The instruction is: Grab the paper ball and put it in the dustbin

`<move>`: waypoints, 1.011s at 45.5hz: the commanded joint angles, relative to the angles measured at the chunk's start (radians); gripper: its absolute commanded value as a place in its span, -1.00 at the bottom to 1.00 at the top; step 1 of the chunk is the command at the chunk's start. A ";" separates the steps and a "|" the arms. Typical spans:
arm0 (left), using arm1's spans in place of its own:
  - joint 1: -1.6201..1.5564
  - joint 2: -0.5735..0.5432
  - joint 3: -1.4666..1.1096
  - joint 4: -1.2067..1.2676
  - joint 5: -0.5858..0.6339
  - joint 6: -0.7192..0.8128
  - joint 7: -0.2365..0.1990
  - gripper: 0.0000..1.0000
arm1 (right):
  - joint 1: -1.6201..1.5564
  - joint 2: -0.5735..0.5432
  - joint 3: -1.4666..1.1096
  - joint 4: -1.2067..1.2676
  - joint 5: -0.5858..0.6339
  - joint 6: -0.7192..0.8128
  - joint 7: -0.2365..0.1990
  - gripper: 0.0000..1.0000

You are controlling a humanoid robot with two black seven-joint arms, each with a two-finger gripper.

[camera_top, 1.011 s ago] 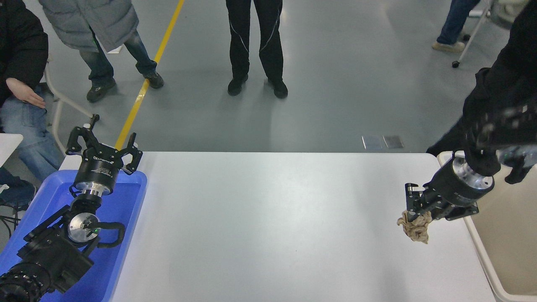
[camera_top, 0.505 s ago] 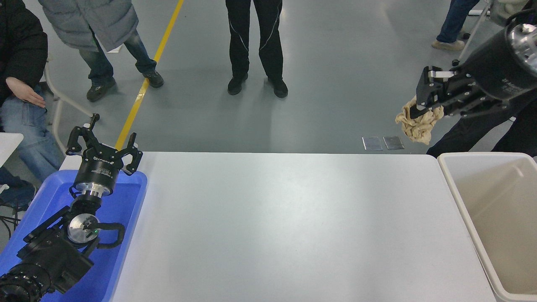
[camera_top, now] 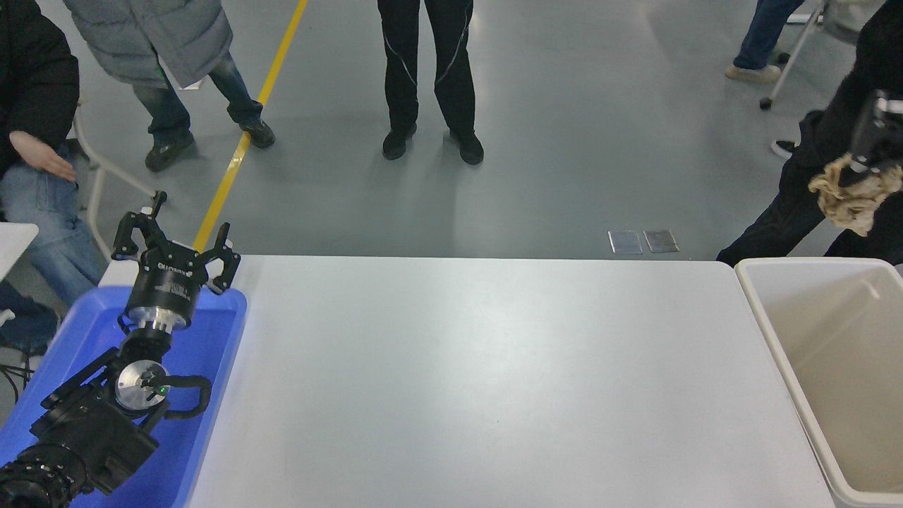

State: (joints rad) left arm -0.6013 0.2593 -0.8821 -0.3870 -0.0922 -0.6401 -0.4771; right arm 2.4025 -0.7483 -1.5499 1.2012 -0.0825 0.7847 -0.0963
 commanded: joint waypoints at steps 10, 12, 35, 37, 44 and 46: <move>0.000 0.000 0.000 0.000 0.000 0.000 0.000 0.96 | -0.699 -0.121 0.183 -0.299 -0.002 -0.207 0.000 -1.00; 0.000 0.000 0.000 0.000 0.000 0.000 0.000 0.96 | -0.802 -0.121 0.244 -0.316 -0.002 -0.309 -0.002 -1.00; 0.000 0.000 -0.003 -0.001 0.000 -0.001 0.000 0.96 | -1.660 0.153 0.850 -0.889 0.000 -0.843 -0.002 -1.00; 0.000 0.000 -0.003 0.000 0.000 -0.001 0.000 0.96 | -1.704 0.197 0.875 -0.969 0.000 -0.845 -0.002 -1.00; 0.000 0.000 -0.003 0.000 0.000 -0.001 0.000 0.96 | -1.784 0.303 0.895 -1.114 0.000 -0.848 -0.002 -1.00; 0.000 0.000 -0.003 0.000 0.000 -0.001 0.000 0.96 | -1.784 0.316 0.895 -1.117 0.000 -0.854 -0.002 -1.00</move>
State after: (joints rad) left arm -0.6013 0.2593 -0.8844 -0.3870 -0.0918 -0.6411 -0.4770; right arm 0.8065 -0.5790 -0.7607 0.3064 -0.0828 0.0045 -0.0986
